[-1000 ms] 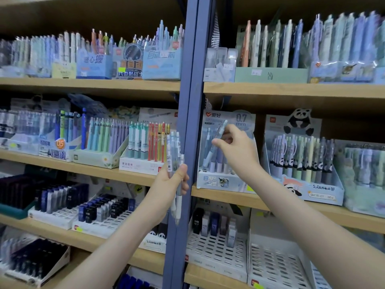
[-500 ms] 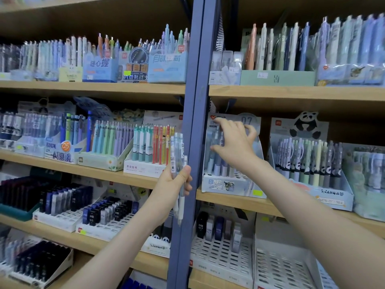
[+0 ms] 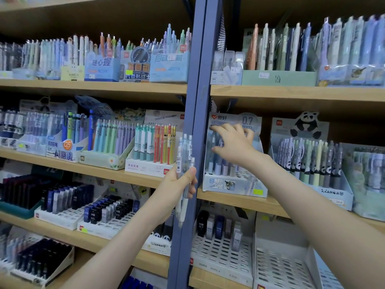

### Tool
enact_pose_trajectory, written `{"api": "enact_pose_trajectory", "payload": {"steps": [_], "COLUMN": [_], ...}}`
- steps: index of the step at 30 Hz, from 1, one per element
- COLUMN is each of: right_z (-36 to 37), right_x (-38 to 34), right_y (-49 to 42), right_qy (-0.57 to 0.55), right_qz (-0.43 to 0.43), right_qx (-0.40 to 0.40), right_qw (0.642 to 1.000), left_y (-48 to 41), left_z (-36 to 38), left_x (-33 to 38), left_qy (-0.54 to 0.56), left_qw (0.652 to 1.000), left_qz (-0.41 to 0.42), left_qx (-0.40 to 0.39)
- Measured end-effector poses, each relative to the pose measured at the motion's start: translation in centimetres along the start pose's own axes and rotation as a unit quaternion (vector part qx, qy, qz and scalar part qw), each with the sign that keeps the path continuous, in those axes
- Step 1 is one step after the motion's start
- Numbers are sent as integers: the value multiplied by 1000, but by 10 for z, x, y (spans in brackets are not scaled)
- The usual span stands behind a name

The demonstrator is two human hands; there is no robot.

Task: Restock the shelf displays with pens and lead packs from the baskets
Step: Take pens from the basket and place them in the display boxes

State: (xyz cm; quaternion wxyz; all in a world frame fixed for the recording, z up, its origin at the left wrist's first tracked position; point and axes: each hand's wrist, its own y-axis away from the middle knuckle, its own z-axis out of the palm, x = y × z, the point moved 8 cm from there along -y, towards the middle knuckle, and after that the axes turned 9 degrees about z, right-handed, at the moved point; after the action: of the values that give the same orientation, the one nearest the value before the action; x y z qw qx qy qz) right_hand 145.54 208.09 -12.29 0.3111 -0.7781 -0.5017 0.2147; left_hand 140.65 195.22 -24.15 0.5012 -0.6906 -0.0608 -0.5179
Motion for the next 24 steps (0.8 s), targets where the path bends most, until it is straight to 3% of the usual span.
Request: {"api": "enact_pose_trajectory", "payload": {"steps": [7, 10, 12, 14, 16, 19, 24], "right_z": [-2, -20, -30, -19, 1, 12, 11], "right_x": [3, -4, -7, -14, -18, -12, -3], "right_y": [1, 15, 36, 59, 80, 91, 100], "right_qy": [2, -67, -215, -355, -418, -476, -515], "right_qz": [-1, -18, -23, -14, 21, 60, 85], "right_qx": [-16, 55, 52, -61, -163, -156, -138], "right_qw": [1000, 996, 975, 933, 894, 863, 842], "left_y": [7, 9, 9, 9, 10, 14, 17], "left_z": [17, 18, 18, 19, 24, 32, 35], "left_x": [0, 1, 1, 2, 3, 3, 2], "left_qy": [61, 69, 74, 90, 99, 102, 88], "left_qw": [996, 996, 995, 994, 992, 990, 990], "left_qz": [-24, -19, -15, -13, -13, -17, -26], "left_qx": [-53, -56, -59, -62, -76, -95, -109]}}
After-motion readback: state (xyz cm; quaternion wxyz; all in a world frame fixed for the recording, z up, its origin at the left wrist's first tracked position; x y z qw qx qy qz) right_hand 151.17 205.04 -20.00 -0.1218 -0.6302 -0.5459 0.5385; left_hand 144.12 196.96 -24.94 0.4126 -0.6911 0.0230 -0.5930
